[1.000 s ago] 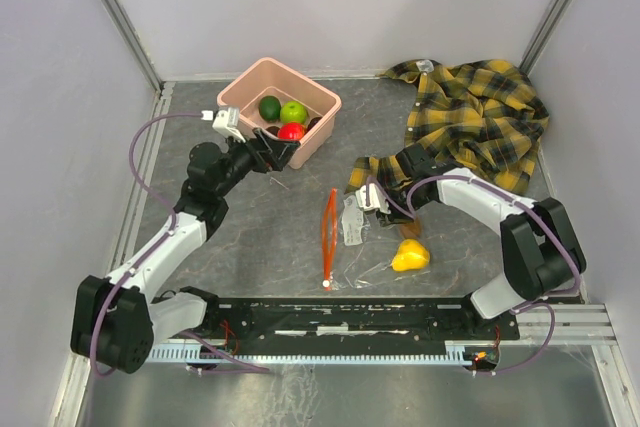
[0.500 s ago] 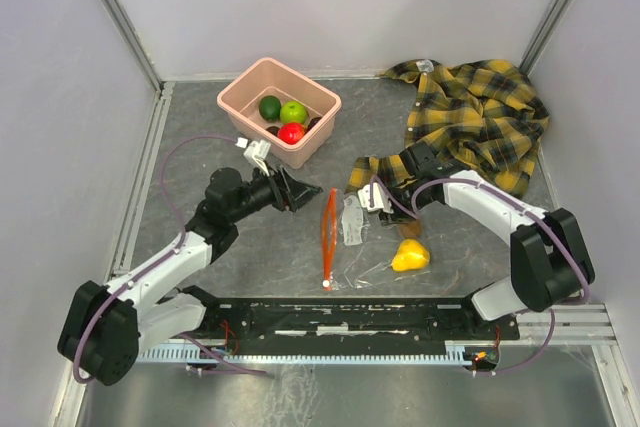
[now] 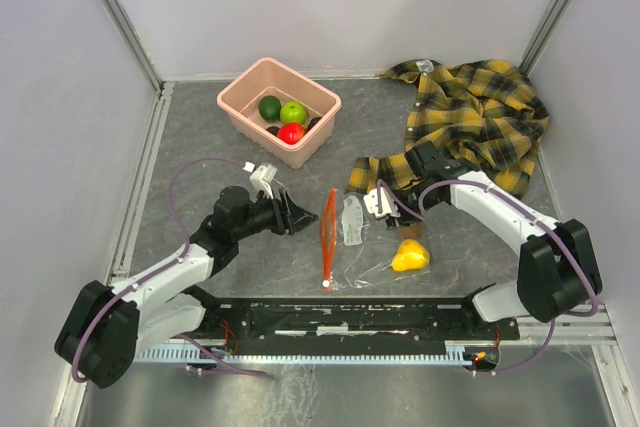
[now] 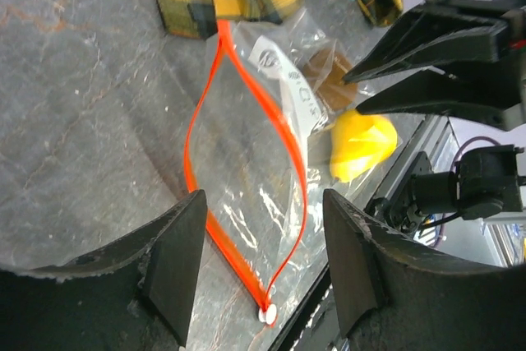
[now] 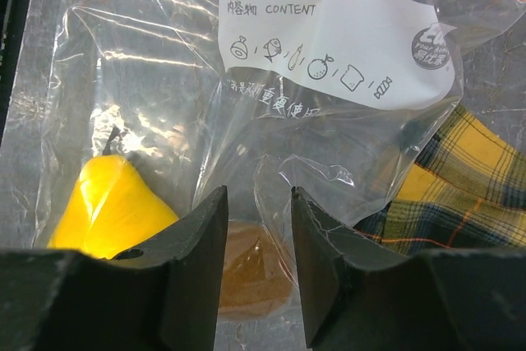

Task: Open the zip-top bag and remove the fake food
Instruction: Pick up the fake fruit from the zipper food storage bag.

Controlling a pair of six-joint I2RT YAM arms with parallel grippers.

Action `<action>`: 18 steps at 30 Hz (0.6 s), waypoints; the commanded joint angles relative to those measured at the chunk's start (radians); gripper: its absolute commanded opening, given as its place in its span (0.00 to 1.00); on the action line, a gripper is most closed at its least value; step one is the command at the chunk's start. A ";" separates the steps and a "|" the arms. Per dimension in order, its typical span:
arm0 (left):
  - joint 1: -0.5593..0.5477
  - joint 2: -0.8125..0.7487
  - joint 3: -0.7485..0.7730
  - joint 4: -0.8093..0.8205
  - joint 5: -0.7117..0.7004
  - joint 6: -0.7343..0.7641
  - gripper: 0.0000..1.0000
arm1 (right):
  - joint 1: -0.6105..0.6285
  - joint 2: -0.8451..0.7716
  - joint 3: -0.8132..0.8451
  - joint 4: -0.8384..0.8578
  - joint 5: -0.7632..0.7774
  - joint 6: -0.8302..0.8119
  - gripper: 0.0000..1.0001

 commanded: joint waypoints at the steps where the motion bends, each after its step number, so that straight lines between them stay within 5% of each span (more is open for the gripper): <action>1: -0.009 0.001 -0.035 0.040 -0.003 -0.006 0.63 | -0.010 -0.041 0.048 -0.065 -0.044 -0.065 0.46; 18: -0.090 0.202 -0.021 0.136 0.001 -0.009 0.49 | -0.057 -0.070 0.045 -0.184 -0.084 -0.222 0.52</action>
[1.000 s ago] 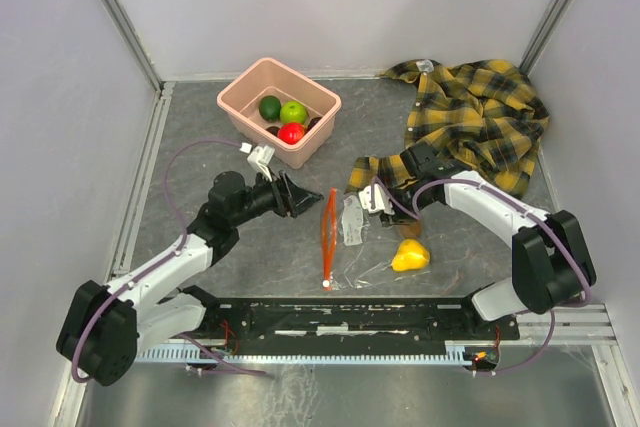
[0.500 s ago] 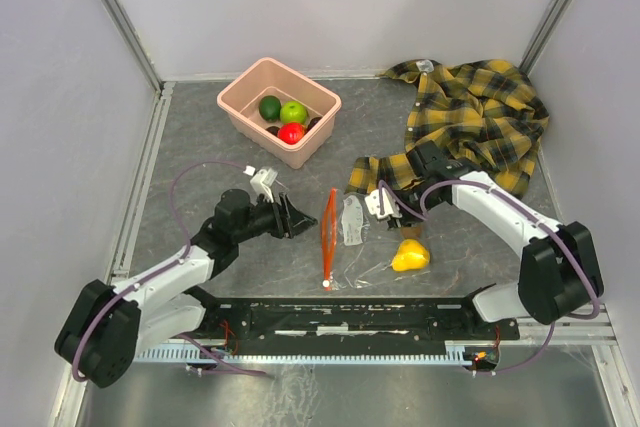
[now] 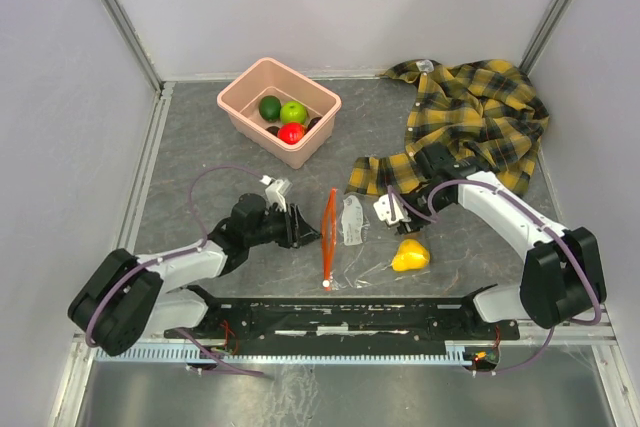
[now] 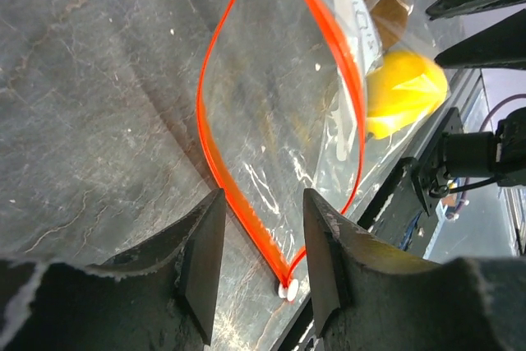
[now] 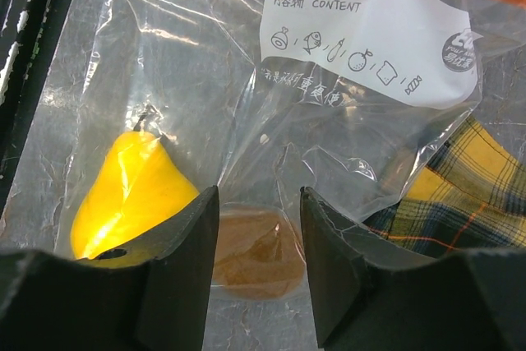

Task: Open the zip-top bag and remove the fake food
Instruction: Pick up the fake fruit from the zipper food storage bag.

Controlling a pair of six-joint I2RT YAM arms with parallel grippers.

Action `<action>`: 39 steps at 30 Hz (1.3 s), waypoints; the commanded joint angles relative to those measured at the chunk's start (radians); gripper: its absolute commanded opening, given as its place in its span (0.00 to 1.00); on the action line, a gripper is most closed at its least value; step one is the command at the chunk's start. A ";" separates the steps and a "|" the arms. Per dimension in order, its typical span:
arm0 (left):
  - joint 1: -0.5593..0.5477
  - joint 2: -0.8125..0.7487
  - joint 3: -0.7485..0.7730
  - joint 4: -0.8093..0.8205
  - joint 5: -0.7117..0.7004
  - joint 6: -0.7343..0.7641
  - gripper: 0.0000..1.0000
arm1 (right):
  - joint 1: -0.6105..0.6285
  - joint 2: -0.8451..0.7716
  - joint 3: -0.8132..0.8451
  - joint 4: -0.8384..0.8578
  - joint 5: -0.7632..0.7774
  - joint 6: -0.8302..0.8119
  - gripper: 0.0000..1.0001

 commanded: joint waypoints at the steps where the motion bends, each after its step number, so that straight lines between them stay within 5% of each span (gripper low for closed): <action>1: -0.028 0.047 0.041 0.066 -0.001 -0.005 0.49 | -0.015 -0.027 0.034 -0.048 -0.046 -0.061 0.53; 11: -0.092 0.126 0.058 0.149 -0.001 -0.004 0.48 | -0.053 -0.023 0.053 -0.164 0.010 -0.115 0.53; 26: -0.124 0.206 0.044 0.312 0.027 0.085 0.51 | -0.086 -0.236 -0.091 -0.221 0.149 -0.041 0.56; 39: -0.140 0.263 0.055 0.380 0.059 0.072 0.51 | -0.087 -0.264 -0.232 -0.042 0.208 0.079 0.72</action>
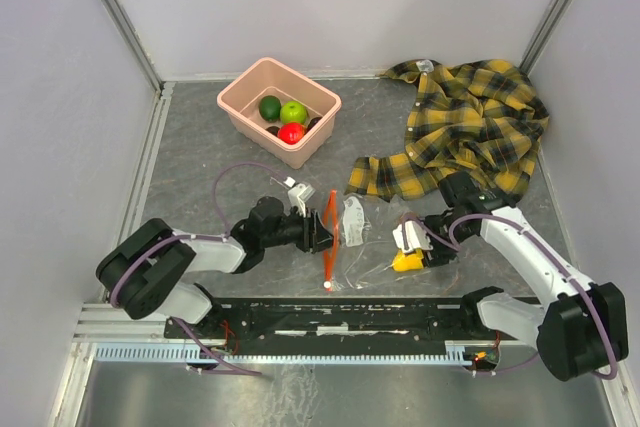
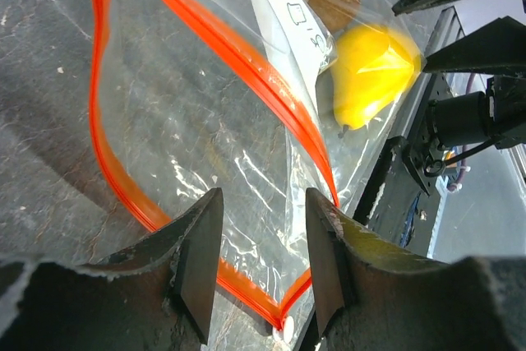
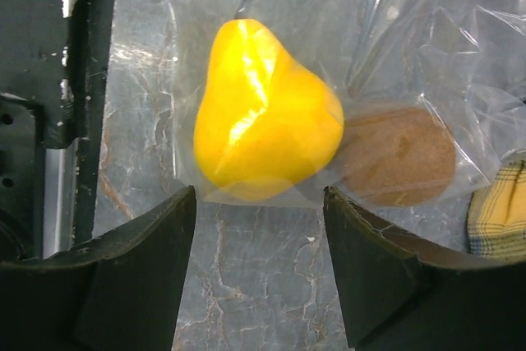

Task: Open the zip-top bag and remove the fake food
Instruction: Pick up the fake fruit from the zipper food storage bag.

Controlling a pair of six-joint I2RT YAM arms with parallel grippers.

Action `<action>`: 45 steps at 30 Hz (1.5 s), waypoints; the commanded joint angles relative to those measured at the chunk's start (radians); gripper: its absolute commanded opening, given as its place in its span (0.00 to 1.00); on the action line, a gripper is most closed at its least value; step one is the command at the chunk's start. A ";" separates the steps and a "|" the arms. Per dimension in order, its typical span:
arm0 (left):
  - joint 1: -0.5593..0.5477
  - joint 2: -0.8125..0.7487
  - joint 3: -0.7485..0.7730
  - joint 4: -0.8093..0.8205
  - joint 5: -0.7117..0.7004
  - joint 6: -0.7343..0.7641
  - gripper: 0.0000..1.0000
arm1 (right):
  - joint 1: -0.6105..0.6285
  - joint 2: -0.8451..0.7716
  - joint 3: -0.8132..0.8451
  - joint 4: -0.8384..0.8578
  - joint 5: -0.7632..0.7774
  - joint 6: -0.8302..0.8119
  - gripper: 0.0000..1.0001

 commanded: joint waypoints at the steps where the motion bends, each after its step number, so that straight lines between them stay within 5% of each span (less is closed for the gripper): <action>1: -0.015 0.017 0.028 0.093 0.030 0.028 0.52 | -0.003 0.015 -0.003 0.075 -0.003 0.052 0.72; 15: -0.049 0.086 0.031 0.174 0.057 0.006 0.52 | -0.003 0.059 -0.015 0.161 -0.052 0.137 0.60; 23: -0.077 0.146 0.055 0.212 0.069 -0.005 0.53 | 0.003 0.070 -0.004 0.197 -0.095 0.189 0.33; 35: -0.109 0.215 0.094 0.238 0.064 -0.039 0.53 | 0.107 0.130 0.024 0.233 -0.071 0.266 0.07; 45: -0.109 0.230 0.016 0.612 0.165 -0.178 0.53 | 0.119 0.155 0.073 0.396 0.018 0.555 0.01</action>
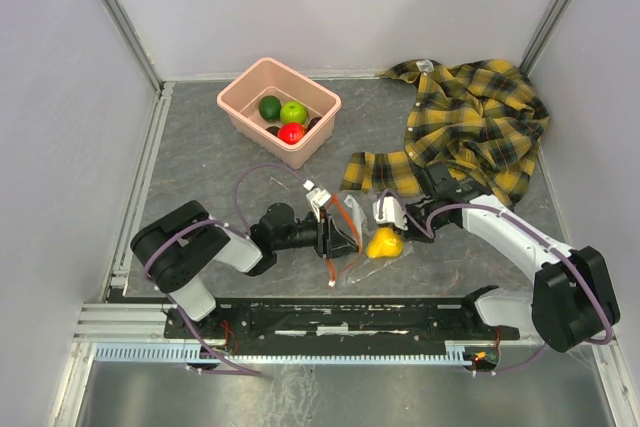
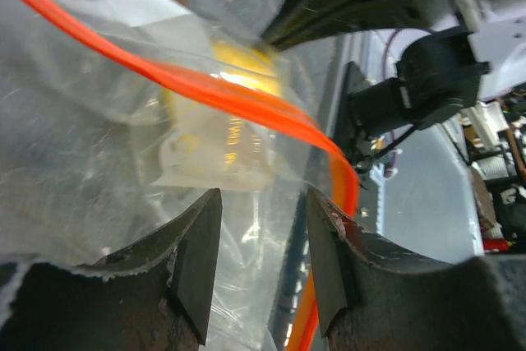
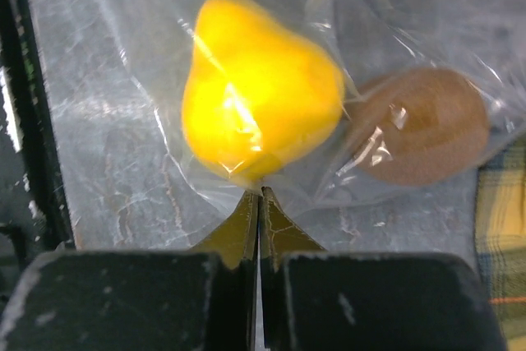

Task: Open the zip-top bag and remove the fake food
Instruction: Pick up the fake fruit from the zipper food storage bag.

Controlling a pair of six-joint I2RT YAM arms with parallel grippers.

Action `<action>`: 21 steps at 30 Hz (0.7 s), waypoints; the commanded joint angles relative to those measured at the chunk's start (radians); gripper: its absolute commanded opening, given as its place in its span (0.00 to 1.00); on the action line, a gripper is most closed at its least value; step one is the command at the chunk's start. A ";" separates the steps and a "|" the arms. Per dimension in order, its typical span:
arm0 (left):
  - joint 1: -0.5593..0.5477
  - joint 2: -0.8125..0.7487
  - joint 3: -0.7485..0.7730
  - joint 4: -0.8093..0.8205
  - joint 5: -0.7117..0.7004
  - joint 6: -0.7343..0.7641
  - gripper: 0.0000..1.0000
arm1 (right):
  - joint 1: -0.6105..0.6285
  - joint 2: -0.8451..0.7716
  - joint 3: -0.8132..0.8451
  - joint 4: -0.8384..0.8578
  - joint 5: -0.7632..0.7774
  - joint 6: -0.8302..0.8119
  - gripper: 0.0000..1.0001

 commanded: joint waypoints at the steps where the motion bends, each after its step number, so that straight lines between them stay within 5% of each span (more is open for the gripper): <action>1: -0.005 0.017 -0.020 0.280 0.089 -0.108 0.53 | 0.001 0.001 0.051 0.138 0.041 0.181 0.02; 8: 0.005 0.009 -0.047 0.298 0.044 -0.135 0.58 | -0.010 -0.019 0.055 0.097 0.006 0.139 0.12; 16: 0.006 -0.313 -0.082 -0.255 -0.187 0.042 0.80 | -0.057 -0.106 0.014 0.060 -0.077 0.056 0.27; 21: 0.003 -0.440 -0.053 -0.482 -0.241 0.050 0.84 | -0.055 -0.078 0.028 0.038 -0.104 0.042 0.29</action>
